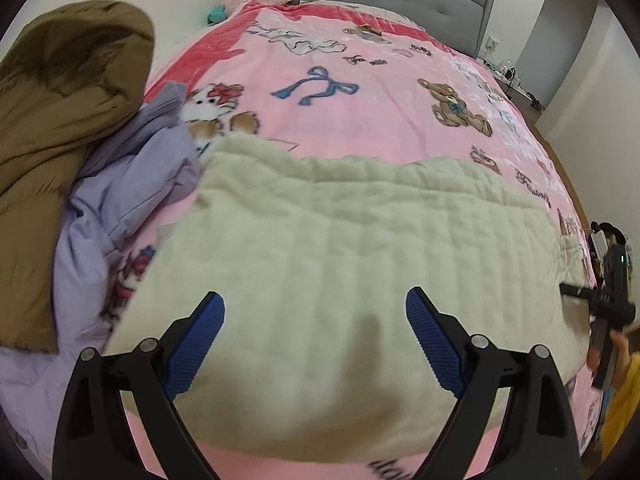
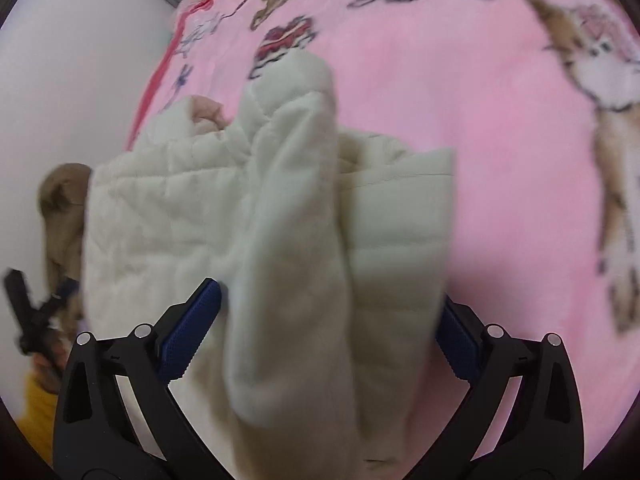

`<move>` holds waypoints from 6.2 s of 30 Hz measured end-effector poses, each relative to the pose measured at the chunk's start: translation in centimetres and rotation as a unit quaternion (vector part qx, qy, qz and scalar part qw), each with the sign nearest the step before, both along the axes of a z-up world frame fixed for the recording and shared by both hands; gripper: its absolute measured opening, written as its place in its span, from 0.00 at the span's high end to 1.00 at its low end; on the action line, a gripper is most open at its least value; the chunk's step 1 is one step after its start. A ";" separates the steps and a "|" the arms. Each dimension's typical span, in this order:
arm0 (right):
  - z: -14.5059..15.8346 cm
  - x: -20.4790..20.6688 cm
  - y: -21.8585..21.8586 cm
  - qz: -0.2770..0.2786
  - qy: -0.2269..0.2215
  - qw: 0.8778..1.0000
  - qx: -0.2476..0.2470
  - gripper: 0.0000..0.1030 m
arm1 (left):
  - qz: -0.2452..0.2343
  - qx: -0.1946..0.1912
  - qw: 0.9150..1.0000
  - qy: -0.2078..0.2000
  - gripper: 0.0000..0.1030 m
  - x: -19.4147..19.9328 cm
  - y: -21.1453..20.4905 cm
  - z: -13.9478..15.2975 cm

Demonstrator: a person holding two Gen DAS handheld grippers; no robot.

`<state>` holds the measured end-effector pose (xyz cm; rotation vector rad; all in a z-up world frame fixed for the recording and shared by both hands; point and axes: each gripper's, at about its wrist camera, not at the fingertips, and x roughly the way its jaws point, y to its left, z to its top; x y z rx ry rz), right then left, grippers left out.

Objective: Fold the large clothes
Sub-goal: 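Close both grippers on the cream jacket bundle's folded edge, then lift the jacket bundle with both grippers and fold it over onto itself, then lower the folded bundle onto the blanket and open both grippers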

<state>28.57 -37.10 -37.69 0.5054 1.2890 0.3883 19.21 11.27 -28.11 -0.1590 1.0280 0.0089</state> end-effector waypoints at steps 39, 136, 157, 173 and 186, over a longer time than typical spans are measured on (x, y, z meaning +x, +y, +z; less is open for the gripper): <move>-1.0 2.3 3.6 0.087 0.047 0.995 -0.031 0.07 | -0.160 -0.200 0.935 0.245 0.04 10.1 10.4 -12.0; 7.5 -8.9 -30.1 -0.272 -0.006 0.946 -0.178 0.79 | -0.250 0.014 0.968 0.005 0.80 25.6 -50.6 -0.9; 5.9 -14.2 -32.6 -0.398 -0.069 0.874 -0.270 0.13 | -0.324 0.063 0.943 -0.038 0.18 33.7 -47.1 -1.1; 3.2 -5.7 -31.4 -0.208 -0.071 0.915 -0.339 0.37 | -0.345 0.060 0.931 -0.099 0.09 25.8 -52.5 -4.0; -0.7 -5.9 -31.8 -0.179 -0.068 0.929 -0.315 0.31 | -0.287 0.141 0.943 -0.096 0.06 25.2 -52.7 -7.6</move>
